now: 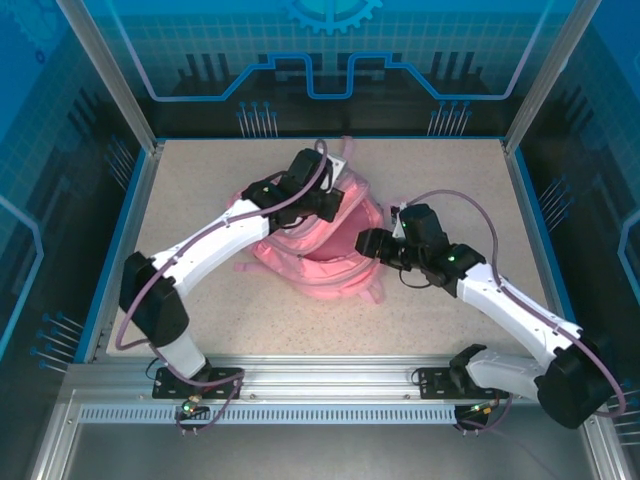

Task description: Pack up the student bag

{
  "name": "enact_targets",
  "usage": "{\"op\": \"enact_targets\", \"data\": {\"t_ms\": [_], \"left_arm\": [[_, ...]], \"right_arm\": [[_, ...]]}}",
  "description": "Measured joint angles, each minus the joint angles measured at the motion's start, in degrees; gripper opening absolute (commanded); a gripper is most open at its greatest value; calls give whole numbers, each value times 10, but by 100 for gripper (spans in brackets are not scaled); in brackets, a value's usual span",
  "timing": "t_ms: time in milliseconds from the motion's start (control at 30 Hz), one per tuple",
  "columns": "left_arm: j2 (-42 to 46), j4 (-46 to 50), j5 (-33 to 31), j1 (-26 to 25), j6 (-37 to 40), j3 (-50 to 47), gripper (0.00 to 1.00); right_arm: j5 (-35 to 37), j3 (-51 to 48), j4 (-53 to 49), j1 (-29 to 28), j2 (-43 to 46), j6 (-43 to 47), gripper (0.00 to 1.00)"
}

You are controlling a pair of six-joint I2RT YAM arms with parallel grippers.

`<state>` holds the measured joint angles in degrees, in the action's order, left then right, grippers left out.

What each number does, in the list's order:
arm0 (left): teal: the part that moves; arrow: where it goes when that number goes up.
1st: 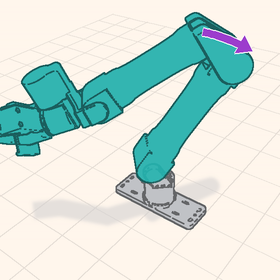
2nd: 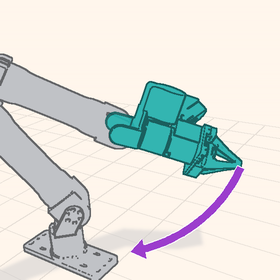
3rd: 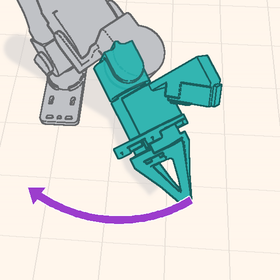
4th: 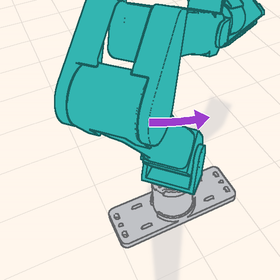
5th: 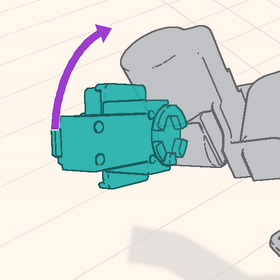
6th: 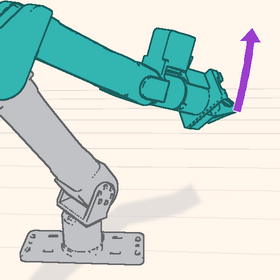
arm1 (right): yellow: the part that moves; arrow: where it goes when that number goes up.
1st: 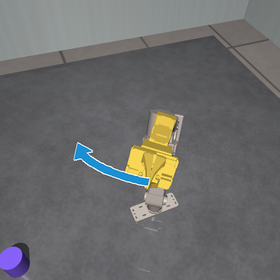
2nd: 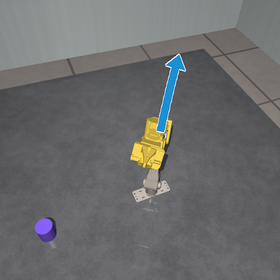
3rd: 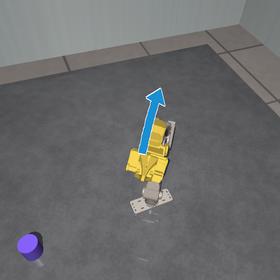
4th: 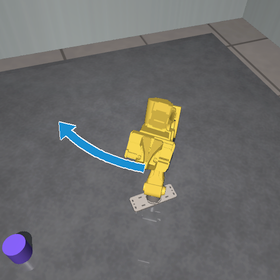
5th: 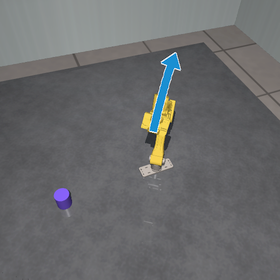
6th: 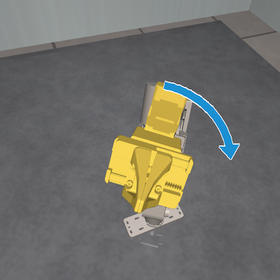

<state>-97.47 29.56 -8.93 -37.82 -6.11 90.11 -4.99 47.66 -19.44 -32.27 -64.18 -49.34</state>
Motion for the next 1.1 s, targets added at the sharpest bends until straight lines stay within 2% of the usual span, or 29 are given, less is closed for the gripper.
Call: {"op": "enact_targets", "data": {"t_ms": [233, 367, 733, 1100], "left_arm": [[-85, 7, 32, 1, -26, 87, 0], [-106, 30, 46, 2, -31, 119, 0], [-113, 66, 58, 3, -31, 144, 0], [-115, 83, 58, 5, -31, 160, 0]], "right_arm": [[103, 0, -52, -132, 14, 118, 58], [143, 0, -47, -175, -8, 179, 56], [150, 21, 4, -184, -109, 309, 49], [137, 90, 41, -184, -196, 345, 42]]}}
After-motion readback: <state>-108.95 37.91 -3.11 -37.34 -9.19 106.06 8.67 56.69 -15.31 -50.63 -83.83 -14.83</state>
